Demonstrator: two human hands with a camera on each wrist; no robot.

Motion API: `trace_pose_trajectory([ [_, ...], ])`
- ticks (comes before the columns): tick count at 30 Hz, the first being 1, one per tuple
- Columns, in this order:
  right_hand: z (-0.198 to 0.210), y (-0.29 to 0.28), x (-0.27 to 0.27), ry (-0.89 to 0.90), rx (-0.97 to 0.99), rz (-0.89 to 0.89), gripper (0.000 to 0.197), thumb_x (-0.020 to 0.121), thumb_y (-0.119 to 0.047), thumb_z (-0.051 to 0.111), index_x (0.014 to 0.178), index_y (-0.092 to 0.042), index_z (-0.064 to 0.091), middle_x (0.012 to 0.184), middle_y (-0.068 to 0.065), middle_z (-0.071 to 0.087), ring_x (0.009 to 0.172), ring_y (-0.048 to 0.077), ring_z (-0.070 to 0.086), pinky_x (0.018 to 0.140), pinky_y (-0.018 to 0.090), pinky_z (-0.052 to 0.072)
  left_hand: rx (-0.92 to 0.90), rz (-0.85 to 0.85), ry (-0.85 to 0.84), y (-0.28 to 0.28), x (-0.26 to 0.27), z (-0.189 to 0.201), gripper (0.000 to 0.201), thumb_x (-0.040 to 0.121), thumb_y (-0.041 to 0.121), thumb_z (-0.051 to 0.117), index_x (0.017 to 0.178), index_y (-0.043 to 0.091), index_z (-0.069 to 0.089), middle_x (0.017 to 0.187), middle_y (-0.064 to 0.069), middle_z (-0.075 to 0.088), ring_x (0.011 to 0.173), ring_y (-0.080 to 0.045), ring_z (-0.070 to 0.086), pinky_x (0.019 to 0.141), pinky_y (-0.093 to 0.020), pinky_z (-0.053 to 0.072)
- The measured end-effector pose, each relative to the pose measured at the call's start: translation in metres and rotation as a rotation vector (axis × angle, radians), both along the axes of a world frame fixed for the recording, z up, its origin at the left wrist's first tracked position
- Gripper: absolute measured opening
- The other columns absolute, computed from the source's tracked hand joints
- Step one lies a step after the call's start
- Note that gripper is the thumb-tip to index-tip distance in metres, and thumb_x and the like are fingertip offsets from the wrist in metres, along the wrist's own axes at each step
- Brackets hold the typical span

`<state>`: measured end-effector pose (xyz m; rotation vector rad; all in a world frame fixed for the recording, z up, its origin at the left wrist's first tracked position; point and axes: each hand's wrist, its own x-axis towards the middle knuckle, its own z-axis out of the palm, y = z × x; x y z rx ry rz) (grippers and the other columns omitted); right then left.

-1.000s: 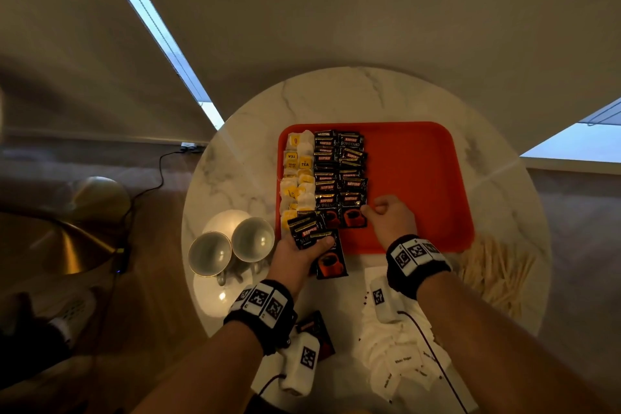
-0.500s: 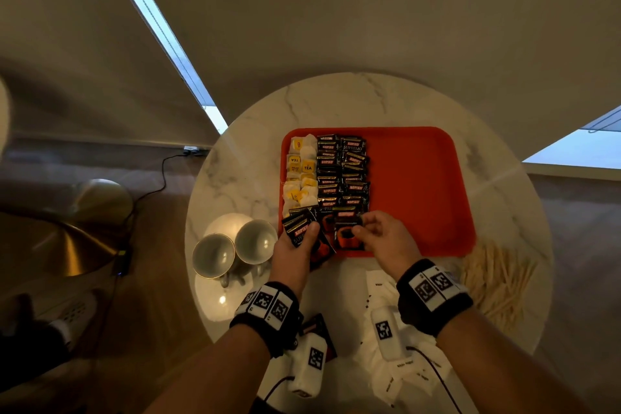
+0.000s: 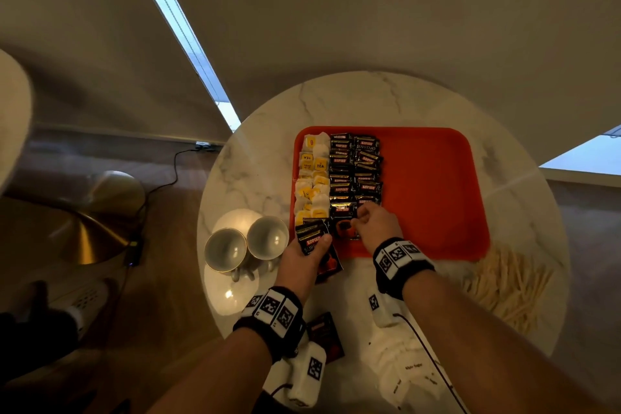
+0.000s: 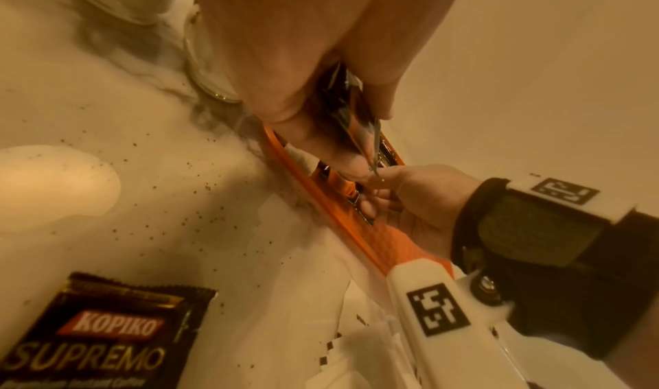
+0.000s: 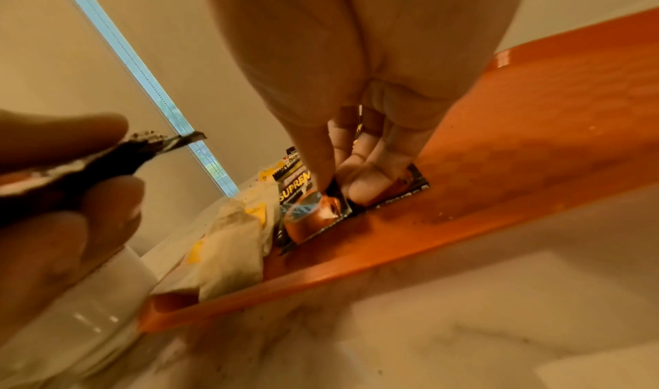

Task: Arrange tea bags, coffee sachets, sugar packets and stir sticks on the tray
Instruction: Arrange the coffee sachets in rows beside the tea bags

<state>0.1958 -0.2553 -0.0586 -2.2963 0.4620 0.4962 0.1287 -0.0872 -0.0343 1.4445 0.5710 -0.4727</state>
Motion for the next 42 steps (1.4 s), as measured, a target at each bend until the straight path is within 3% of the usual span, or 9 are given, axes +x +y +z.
trace_pose_trajectory([
  [4, -0.001, 0.000, 0.000, -0.034, -0.004, -0.049, 0.015, 0.090, -0.024, 0.072, 0.100, -0.017, 0.064, 0.086, -0.003, 0.065, 0.088, 0.019, 0.066, 0.080, 0.035, 0.057, 0.012, -0.001, 0.008, 0.001, -0.001, -0.002, 0.024, 0.093, 0.037, 0.071, 0.115, 0.031, 0.066, 0.106, 0.004, 0.077, 0.099, -0.016, 0.073, 0.084, -0.043, 0.062],
  [7, 0.003, -0.005, -0.004, -0.055, 0.043, -0.090, 0.019, 0.089, -0.035, 0.073, 0.098, -0.021, 0.063, 0.089, -0.006, 0.065, 0.088, 0.016, 0.066, 0.075, 0.031, 0.054, -0.017, 0.008, 0.024, -0.001, 0.001, -0.001, 0.026, 0.091, 0.038, 0.073, 0.115, 0.031, 0.067, 0.105, 0.004, 0.077, 0.098, -0.018, 0.074, 0.078, -0.041, 0.064],
  [12, 0.030, -0.004, -0.029, -0.059, 0.373, -0.040, 0.033, 0.083, -0.059, 0.070, 0.094, -0.028, 0.067, 0.091, -0.005, 0.071, 0.082, 0.011, 0.070, 0.075, 0.033, 0.061, -0.036, -0.002, -0.030, -0.006, 0.006, 0.002, 0.030, 0.088, 0.038, 0.076, 0.116, 0.028, 0.069, 0.104, 0.002, 0.078, 0.098, -0.018, 0.075, 0.085, -0.050, 0.062],
  [15, 0.036, -0.002, -0.044, -0.008, 0.473, 0.066, 0.032, 0.075, -0.049, 0.082, 0.095, -0.026, 0.069, 0.092, -0.003, 0.071, 0.085, 0.011, 0.068, 0.073, 0.023, 0.057, -0.057, -0.024, -0.074, -0.012, 0.009, 0.005, 0.037, 0.090, 0.036, 0.074, 0.124, 0.024, 0.066, 0.108, 0.000, 0.077, 0.100, -0.018, 0.075, 0.089, -0.047, 0.061],
  [18, 0.032, -0.008, -0.049, -0.027, 0.482, 0.045, 0.021, 0.080, -0.027, 0.083, 0.096, -0.022, 0.069, 0.093, 0.001, 0.069, 0.087, 0.015, 0.067, 0.075, 0.023, 0.055, -0.081, 0.011, -0.071, -0.018, 0.009, 0.007, 0.048, 0.089, 0.040, 0.074, 0.133, 0.030, 0.058, 0.114, -0.001, 0.075, 0.102, -0.020, 0.074, 0.081, -0.044, 0.063],
  [23, 0.027, -0.022, -0.050, -0.037, 0.504, -0.027, 0.008, 0.089, -0.020, 0.075, 0.092, -0.023, 0.068, 0.097, 0.009, 0.071, 0.092, 0.023, 0.069, 0.082, 0.037, 0.057, -0.052, -0.020, -0.099, -0.025, 0.007, 0.016, 0.022, 0.094, 0.040, 0.068, 0.098, 0.061, 0.062, 0.114, -0.002, 0.075, 0.103, -0.024, 0.074, 0.082, -0.052, 0.062],
  [27, 0.024, -0.033, -0.047, -0.074, 0.472, -0.144, 0.005, 0.092, -0.016, 0.070, 0.095, -0.019, 0.067, 0.097, 0.006, 0.072, 0.093, 0.021, 0.068, 0.086, 0.037, 0.055, -0.067, -0.014, -0.090, -0.027, 0.006, 0.016, 0.019, 0.100, 0.028, 0.062, 0.110, 0.043, 0.056, 0.110, 0.001, 0.073, 0.099, -0.020, 0.074, 0.074, -0.045, 0.064],
  [31, 0.007, -0.049, -0.038, -0.066, 0.317, -0.283, 0.010, 0.093, -0.017, 0.068, 0.092, -0.027, 0.065, 0.097, -0.002, 0.070, 0.094, 0.018, 0.066, 0.090, 0.043, 0.055, -0.050, 0.018, -0.044, -0.022, 0.005, 0.011, 0.022, 0.101, 0.025, 0.060, 0.123, 0.024, 0.060, 0.103, -0.008, 0.076, 0.092, -0.020, 0.075, 0.071, -0.040, 0.063],
  [42, -0.004, -0.048, -0.019, 0.024, 0.083, -0.258, 0.014, 0.090, -0.023, 0.073, 0.098, -0.020, 0.063, 0.096, -0.004, 0.066, 0.088, 0.013, 0.063, 0.074, 0.026, 0.048, -0.166, 0.089, 0.151, -0.012, 0.004, 0.008, 0.021, 0.104, 0.017, 0.049, 0.118, 0.024, 0.062, 0.108, -0.013, 0.076, 0.097, -0.023, 0.073, 0.070, -0.039, 0.061],
])
